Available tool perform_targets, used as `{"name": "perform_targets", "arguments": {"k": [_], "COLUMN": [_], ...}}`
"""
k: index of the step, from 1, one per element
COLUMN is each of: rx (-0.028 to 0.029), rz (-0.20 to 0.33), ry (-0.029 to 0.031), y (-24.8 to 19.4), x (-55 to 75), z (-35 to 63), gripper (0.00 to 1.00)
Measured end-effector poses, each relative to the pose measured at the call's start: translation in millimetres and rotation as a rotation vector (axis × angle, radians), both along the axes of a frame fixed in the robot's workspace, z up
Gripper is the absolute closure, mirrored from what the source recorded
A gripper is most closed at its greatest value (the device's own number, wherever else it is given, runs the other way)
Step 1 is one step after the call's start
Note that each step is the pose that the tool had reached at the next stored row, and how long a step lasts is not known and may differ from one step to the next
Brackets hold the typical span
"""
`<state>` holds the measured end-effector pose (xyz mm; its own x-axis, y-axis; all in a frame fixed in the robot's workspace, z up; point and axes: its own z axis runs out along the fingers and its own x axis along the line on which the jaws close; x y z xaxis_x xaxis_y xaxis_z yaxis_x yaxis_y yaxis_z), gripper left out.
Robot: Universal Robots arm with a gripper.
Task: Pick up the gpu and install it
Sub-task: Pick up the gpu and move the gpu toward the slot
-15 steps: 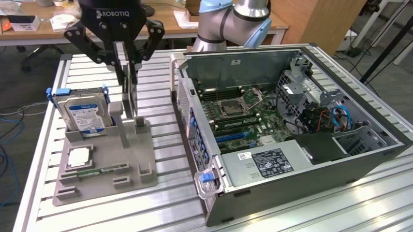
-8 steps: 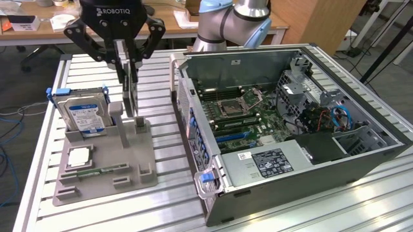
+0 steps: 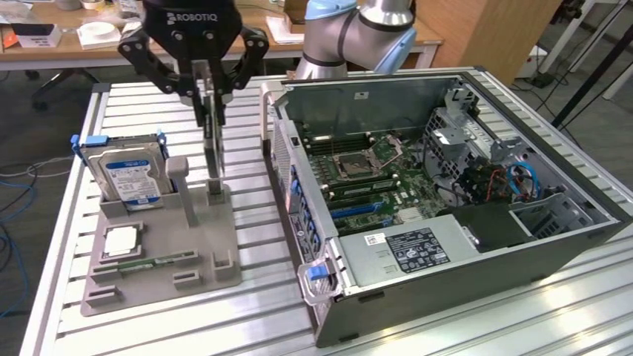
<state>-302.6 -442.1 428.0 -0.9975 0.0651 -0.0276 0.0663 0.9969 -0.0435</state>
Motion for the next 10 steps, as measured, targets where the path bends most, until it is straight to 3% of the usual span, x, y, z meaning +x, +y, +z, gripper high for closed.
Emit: {"name": "perform_targets", "arguments": {"k": [10], "rx": [0.0], "rz": [0.0], "ry": [0.0004], "y": [0.0], "x": [20.8], "z": [0.0], "gripper": [0.74]}}
